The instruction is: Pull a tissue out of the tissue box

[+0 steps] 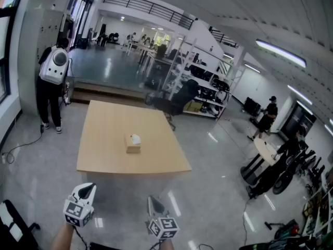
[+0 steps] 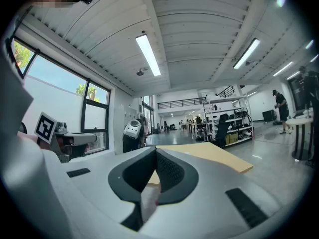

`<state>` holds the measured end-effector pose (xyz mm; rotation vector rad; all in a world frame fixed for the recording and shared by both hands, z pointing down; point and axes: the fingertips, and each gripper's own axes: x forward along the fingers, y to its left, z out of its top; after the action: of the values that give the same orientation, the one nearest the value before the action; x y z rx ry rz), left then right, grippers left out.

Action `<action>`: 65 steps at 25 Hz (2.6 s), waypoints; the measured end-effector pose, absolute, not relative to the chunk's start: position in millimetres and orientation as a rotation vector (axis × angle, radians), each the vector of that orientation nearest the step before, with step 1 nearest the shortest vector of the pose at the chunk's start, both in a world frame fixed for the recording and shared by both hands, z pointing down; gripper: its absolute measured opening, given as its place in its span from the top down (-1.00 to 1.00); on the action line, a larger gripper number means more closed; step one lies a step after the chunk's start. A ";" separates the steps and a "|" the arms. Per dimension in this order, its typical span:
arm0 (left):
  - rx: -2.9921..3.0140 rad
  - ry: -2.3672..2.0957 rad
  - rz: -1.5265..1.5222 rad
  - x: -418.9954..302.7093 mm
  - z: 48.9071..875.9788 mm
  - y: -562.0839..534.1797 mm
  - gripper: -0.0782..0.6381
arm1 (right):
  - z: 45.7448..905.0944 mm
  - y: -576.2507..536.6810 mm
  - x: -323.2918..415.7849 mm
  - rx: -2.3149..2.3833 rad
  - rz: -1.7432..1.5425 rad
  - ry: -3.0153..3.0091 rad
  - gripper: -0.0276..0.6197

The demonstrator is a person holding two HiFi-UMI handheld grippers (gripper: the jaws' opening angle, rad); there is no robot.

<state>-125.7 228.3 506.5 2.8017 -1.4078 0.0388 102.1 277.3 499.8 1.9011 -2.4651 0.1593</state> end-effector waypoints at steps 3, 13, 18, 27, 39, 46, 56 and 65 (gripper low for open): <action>2.806 -1.417 0.044 -130.7 493.1 225.2 0.76 | 495.7 274.4 100.3 1.930 0.191 -2.490 0.88; 2.801 -1.401 0.039 -138.5 503.5 219.3 0.76 | 501.6 273.3 94.8 1.954 0.163 -2.428 0.88; 2.807 -1.390 0.037 -145.8 497.8 215.6 0.76 | 501.1 271.9 85.6 1.961 0.175 -2.411 0.88; 2.823 -1.319 0.049 -168.9 512.2 211.3 0.76 | 498.0 272.9 58.0 2.014 0.154 -2.378 0.88; 2.793 -1.338 0.029 -179.6 519.4 166.7 0.76 | 513.4 229.6 50.1 1.992 0.163 -2.364 0.88; 2.782 -1.348 0.042 -159.3 521.4 108.4 0.76 | 521.6 168.5 67.6 1.974 0.191 -2.384 0.88; 2.760 -1.383 0.043 -133.2 517.7 36.9 0.76 | 512.7 93.9 91.5 1.934 0.193 -2.417 0.88; 2.762 -1.408 0.053 -107.3 512.2 -8.6 0.76 | 515.2 45.9 118.5 1.912 0.197 -2.439 0.88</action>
<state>-107.3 -8.6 512.2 2.7617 -1.4082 0.0529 118.5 45.9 515.2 1.9118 -2.4388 0.1969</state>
